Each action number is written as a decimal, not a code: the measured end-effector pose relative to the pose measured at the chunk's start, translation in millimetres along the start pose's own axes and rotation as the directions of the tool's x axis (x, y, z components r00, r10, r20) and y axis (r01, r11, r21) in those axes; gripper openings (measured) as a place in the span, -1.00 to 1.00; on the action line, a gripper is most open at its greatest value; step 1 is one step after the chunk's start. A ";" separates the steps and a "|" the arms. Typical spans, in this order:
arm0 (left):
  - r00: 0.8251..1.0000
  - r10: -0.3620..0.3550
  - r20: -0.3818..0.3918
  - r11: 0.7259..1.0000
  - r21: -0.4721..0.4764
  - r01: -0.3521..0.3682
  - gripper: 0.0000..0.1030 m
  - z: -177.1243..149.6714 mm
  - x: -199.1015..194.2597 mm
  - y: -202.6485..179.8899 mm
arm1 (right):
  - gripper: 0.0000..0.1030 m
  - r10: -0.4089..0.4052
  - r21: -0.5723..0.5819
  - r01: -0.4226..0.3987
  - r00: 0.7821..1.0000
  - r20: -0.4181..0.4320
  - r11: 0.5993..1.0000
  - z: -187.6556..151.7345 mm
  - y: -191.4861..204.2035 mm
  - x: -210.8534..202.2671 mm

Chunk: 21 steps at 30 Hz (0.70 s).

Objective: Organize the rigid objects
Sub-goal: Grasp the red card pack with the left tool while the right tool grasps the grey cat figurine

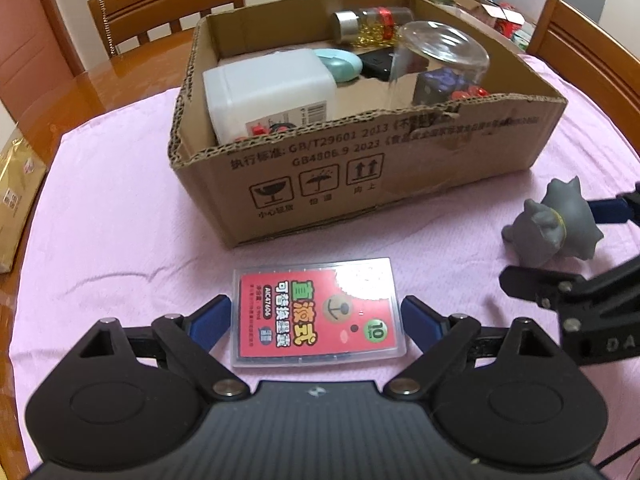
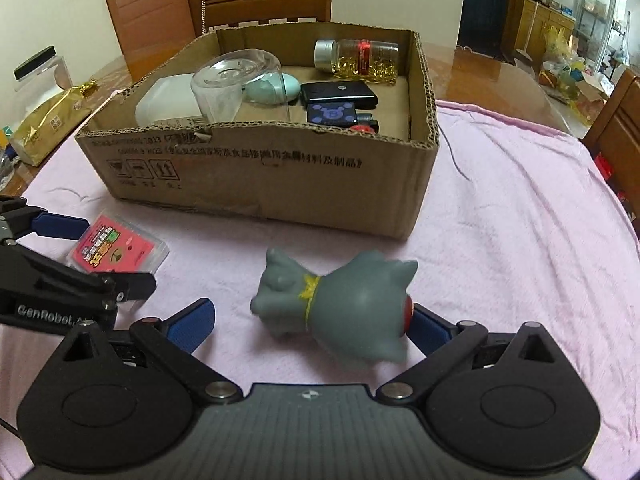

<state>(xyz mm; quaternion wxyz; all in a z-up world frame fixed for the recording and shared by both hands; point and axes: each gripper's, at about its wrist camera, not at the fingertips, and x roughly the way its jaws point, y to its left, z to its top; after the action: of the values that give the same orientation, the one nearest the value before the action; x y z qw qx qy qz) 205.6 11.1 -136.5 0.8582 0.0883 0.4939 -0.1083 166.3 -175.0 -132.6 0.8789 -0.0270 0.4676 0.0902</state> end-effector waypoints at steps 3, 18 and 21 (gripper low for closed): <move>1.000 -0.015 -0.007 1.000 -0.004 0.015 0.74 2.1 1.3 2.6 | 0.98 -0.020 -0.006 0.020 1.000 0.004 1.000 3.4 2.3 3.1; 0.998 -0.050 -0.037 0.999 0.014 0.051 0.73 6.6 -6.3 5.5 | 0.51 -0.066 -0.017 0.065 0.998 -0.016 0.998 14.8 -4.1 6.2; 0.998 -0.058 -0.039 0.998 0.027 0.059 0.73 8.7 -16.4 7.3 | 0.51 -0.039 -0.047 0.038 0.999 -0.019 0.998 15.3 -3.9 1.1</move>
<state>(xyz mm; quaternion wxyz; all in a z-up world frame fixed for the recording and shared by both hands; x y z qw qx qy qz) 206.8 17.5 -117.6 0.8438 0.0878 0.5109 -0.1386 180.1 -176.7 -125.1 0.8749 -0.0576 0.4736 0.0840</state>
